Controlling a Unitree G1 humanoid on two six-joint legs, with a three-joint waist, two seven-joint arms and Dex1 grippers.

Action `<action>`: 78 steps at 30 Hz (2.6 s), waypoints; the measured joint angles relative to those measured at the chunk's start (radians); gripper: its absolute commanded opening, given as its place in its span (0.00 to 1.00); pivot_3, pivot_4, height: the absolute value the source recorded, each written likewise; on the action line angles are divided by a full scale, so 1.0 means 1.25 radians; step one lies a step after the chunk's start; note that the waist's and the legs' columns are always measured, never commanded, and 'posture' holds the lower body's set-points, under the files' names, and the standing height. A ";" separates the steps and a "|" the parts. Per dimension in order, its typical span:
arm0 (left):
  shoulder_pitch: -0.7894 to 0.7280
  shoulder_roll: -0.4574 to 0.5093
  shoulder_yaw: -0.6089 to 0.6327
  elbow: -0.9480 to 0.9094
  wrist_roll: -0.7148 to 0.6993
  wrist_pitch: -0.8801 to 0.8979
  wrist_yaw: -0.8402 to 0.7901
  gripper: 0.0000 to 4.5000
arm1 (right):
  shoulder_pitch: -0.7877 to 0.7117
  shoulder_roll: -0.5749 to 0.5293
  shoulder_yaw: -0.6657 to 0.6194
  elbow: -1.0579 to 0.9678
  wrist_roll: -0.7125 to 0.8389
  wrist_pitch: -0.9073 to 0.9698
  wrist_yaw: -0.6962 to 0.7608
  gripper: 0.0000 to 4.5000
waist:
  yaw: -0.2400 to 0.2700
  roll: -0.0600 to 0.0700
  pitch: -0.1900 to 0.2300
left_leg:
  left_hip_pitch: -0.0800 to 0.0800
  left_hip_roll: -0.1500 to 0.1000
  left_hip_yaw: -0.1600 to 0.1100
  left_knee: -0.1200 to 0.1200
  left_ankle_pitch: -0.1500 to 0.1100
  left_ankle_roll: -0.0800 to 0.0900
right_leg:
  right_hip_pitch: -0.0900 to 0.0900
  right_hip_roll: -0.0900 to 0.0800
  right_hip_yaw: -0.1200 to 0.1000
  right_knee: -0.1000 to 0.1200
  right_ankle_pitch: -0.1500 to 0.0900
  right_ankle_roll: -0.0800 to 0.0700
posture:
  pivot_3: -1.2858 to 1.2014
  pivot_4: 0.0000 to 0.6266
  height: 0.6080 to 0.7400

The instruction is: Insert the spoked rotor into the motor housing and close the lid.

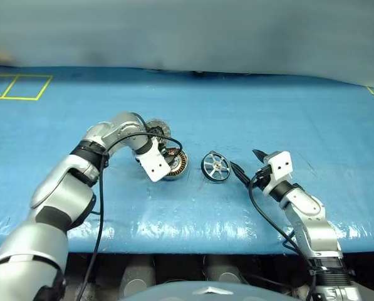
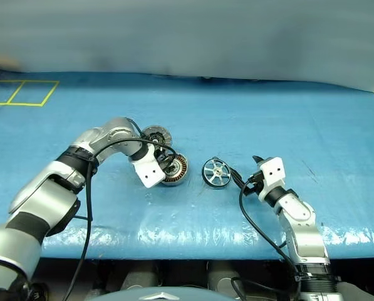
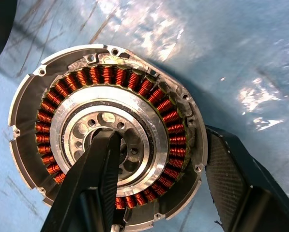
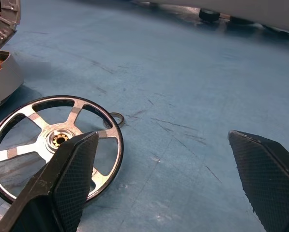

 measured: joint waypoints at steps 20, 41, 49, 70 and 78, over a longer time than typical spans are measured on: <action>0.000 0.028 -0.073 -0.067 -0.032 -0.092 -0.079 0.94 | -0.014 0.001 0.015 0.007 -0.002 0.000 0.006 1.00 | -0.003 0.000 0.000 | 0.000 0.000 0.000 0.002 0.000 0.000 | 0.000 0.001 0.000 0.002 -0.001 0.002 | 0.52 0.24 1.00; -0.006 0.137 -0.022 -0.180 -0.164 -0.052 -0.068 0.99 | -0.064 0.013 0.032 0.059 0.002 -0.001 0.038 1.00 | 0.000 0.000 0.000 | -0.001 0.000 0.000 0.003 0.000 0.000 | 0.000 0.000 0.000 0.002 -0.001 0.002 | 0.52 0.24 1.00; 0.216 0.216 0.187 -0.533 -0.545 0.559 -0.064 0.99 | -0.054 0.009 0.024 0.065 0.005 0.021 0.029 1.00 | -0.004 0.000 0.000 | -0.001 0.001 -0.002 0.004 0.000 0.001 | -0.003 0.000 -0.002 0.008 -0.003 -0.001 | 0.52 0.24 1.00; 0.797 -0.005 0.495 -0.810 -0.733 0.840 0.344 0.99 | -0.191 -0.007 0.060 0.050 -0.005 0.126 0.050 1.00 | -0.001 0.000 0.000 | 0.009 0.003 0.003 0.004 0.001 -0.002 | 0.003 0.002 0.001 0.010 -0.005 -0.007 | 0.52 0.24 1.00; 0.796 -0.023 0.496 -0.807 -0.702 0.824 0.354 0.99 | -0.387 -0.067 0.169 0.240 -0.099 0.156 0.138 1.00 | -0.004 0.000 0.000 | 0.008 0.003 0.004 0.001 0.001 -0.002 | 0.002 0.002 0.001 0.008 -0.003 -0.004 | 0.52 0.24 1.00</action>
